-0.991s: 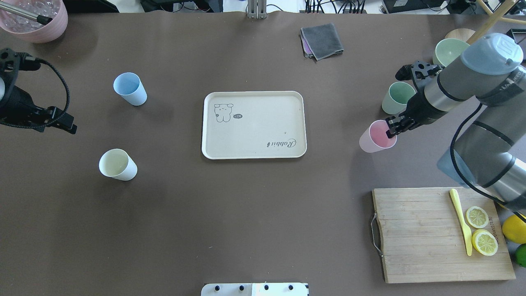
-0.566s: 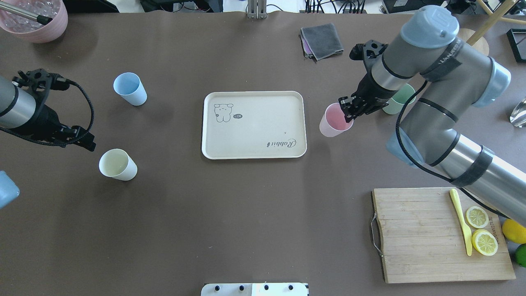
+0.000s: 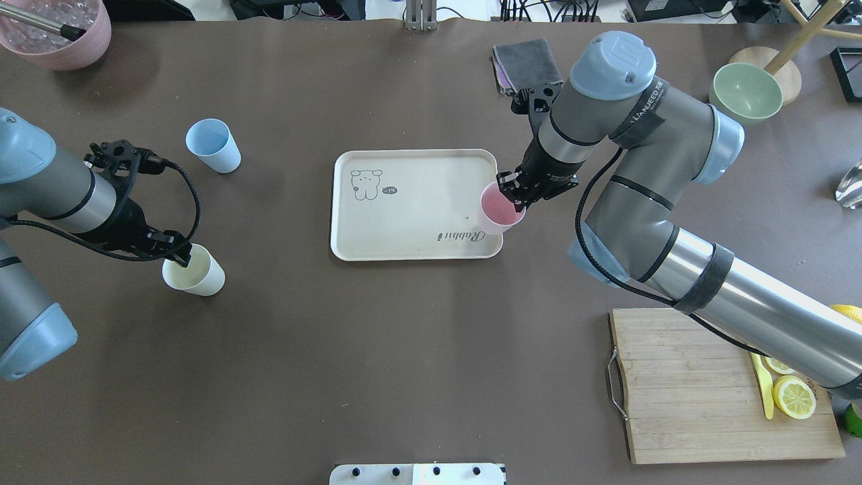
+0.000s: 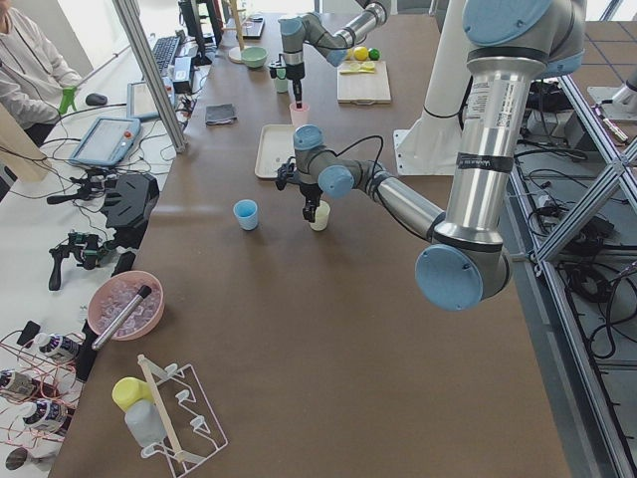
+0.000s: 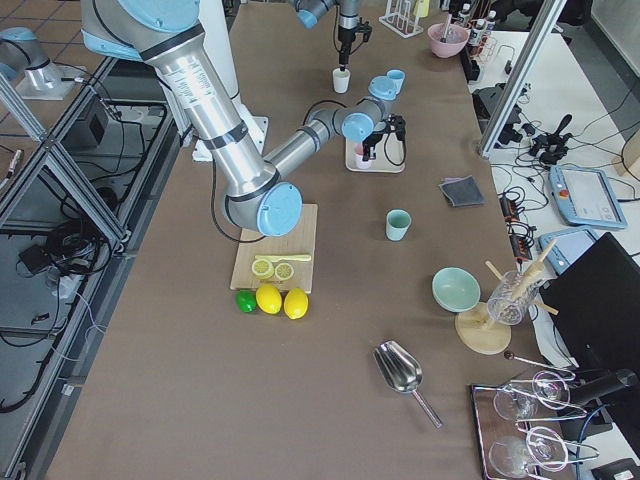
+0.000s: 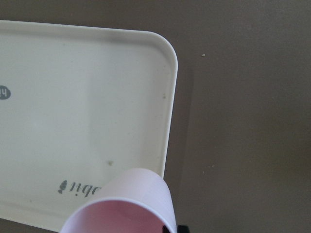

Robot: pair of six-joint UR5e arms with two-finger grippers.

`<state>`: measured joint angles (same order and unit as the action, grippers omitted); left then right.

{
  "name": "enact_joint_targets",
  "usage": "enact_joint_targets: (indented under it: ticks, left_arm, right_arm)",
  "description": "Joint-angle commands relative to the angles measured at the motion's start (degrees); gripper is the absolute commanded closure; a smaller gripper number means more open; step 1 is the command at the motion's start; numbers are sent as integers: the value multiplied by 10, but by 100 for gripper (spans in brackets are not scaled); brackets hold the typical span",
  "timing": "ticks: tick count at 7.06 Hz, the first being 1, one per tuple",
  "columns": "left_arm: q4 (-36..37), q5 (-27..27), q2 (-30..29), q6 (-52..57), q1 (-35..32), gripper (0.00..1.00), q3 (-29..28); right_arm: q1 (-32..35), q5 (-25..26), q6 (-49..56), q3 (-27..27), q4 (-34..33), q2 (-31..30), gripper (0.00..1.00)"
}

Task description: Place all cups on tray

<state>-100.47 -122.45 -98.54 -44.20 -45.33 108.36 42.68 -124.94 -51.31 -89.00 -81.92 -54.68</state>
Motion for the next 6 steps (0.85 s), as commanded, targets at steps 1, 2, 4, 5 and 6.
enact_joint_targets:
  ticks: [1,2,4,5,6]
  left_arm:
    - [-1,1,-17,-1,4,37,-25]
    - [-1,1,-17,-1,7,48,-25]
    - [-1,-1,-18,-4,7,100,-21]
    - [0,-1,-22,-4,7,100,-20]
    - [5,-4,-38,-4,6,100,-17]
  right_arm:
    - [-13,8,-15,11,2,11,100]
    - [-20,9,-25,11,2,12,100]
    - [-25,10,-26,22,9,16,100]
    - [-25,10,-30,30,29,16,100]
    - [-23,10,-36,32,33,17,71]
